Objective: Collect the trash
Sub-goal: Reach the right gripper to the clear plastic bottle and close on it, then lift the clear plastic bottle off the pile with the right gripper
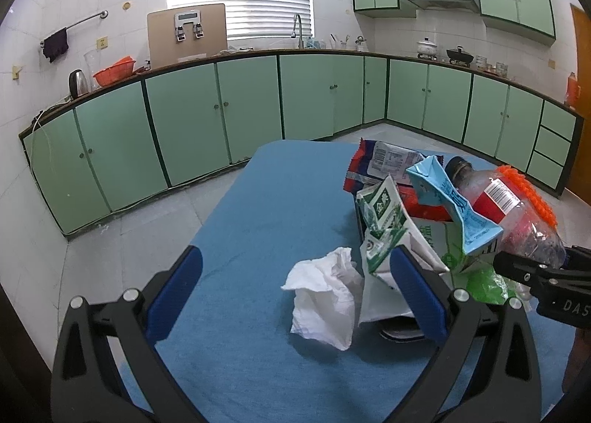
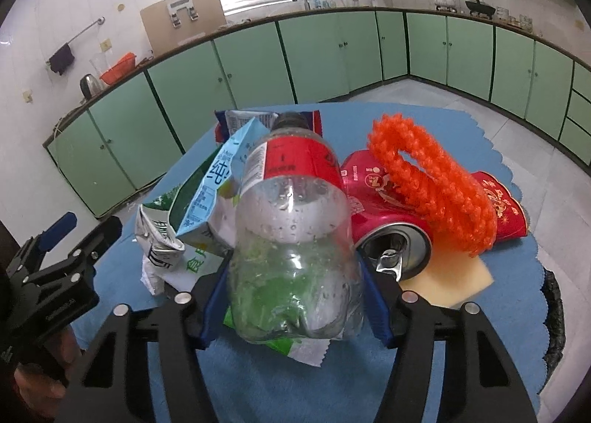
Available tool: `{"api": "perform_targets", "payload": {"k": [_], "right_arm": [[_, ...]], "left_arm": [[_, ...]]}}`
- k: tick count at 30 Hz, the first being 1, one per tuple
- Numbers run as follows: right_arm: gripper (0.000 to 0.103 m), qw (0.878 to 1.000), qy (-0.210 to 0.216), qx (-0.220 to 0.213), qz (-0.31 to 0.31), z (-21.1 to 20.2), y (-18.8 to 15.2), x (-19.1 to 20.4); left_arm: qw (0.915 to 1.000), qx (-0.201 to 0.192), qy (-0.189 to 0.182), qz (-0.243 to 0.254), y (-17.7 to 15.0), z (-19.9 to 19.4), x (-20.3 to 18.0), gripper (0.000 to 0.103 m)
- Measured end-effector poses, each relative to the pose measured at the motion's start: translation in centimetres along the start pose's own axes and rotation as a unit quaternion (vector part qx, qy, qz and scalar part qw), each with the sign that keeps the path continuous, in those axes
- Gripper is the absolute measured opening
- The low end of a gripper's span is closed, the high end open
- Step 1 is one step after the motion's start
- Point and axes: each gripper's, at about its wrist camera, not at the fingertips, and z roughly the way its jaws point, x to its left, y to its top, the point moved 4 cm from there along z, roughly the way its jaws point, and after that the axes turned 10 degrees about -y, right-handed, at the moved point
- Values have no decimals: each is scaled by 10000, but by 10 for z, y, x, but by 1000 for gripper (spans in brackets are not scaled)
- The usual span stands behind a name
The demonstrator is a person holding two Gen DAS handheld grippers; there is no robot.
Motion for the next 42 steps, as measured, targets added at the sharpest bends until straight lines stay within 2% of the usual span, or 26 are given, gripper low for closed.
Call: {"api": "perform_targets", "payload": {"k": [9,15,18,20,21,24,28,34,38,42], "right_arm": [[62,9998,-34,-205,2,-18,-1,-5],[62,9997,9,35,-253,-11,-3,-4],[73,9997,-14,23,-249,-12,1,-4],[74,9998,-29,22,-217,-10,4,-3],[74,9998,-11,34,-214,-9,5,-2],[62,9997,22,137,-223,-3,8,-1],[61,9997,56,130,-208,-5,7,-2],[61,9998,59,-162,-61,-24,6,-10],[61,9991,108,-376,130,-42,10,-22],[61,9980,-29,-551,312,-59,15,-41]], "left_arm": [[9999,-44,-74,70,4,-4,-14,98],[9999,-66,-118,85,6,-8,-20,98],[9998,-82,-124,100,6,-9,-22,98],[9998,-85,-118,101,6,-10,-22,98],[9999,-80,-122,91,6,-10,-22,98],[9999,-59,-121,61,8,-9,-19,98],[9999,-63,-115,70,8,-9,-18,98],[9998,-81,-161,71,10,-10,-22,98],[9993,-148,-324,101,14,-13,-34,98],[9978,-226,-597,154,22,-13,-56,98]]}}
